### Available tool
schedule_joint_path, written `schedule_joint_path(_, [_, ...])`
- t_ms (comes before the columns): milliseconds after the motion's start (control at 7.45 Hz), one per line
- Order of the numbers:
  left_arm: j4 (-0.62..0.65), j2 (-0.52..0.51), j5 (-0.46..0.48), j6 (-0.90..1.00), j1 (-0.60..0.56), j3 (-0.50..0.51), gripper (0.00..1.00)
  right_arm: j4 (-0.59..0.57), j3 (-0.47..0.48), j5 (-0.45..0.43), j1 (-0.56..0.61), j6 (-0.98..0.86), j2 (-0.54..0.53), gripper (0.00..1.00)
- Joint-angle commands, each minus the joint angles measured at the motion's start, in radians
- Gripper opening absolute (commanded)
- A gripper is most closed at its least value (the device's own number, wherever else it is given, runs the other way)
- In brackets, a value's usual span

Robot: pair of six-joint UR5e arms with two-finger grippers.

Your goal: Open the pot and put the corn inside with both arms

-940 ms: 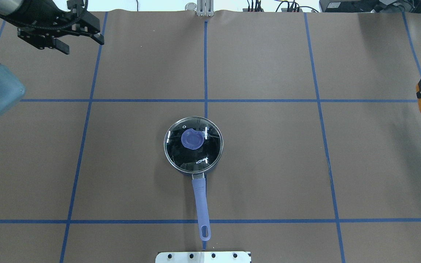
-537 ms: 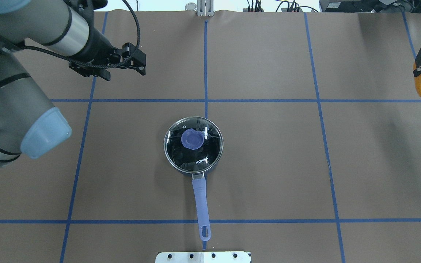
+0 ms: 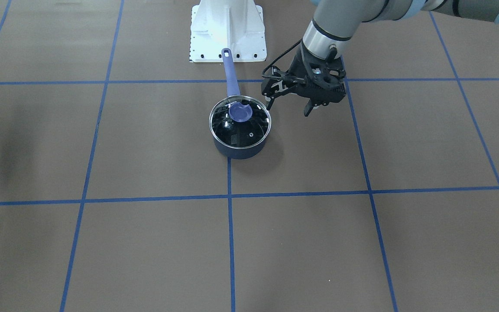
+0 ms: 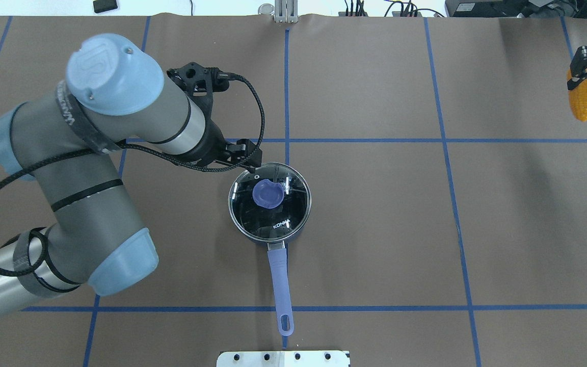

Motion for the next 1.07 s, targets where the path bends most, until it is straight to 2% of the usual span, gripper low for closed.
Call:
schedule_joint_path(0, [0.055, -0.054, 0.042, 0.025, 0.066, 0.032, 0.97, 0.001, -0.002, 0.014, 0.002, 0.0, 0.006, 0.34])
schedule_joint_path(537, [0.049, -0.115, 0.043, 0.054, 0.073, 0.156, 0.97, 0.002, -0.002, 0.017, 0.002, 0.002, 0.007, 0.34])
schedule_joint_path(940, [0.045, -0.14, 0.09, 0.054, 0.105, 0.193, 0.97, 0.007, -0.002, 0.033, 0.003, 0.002, 0.007, 0.34])
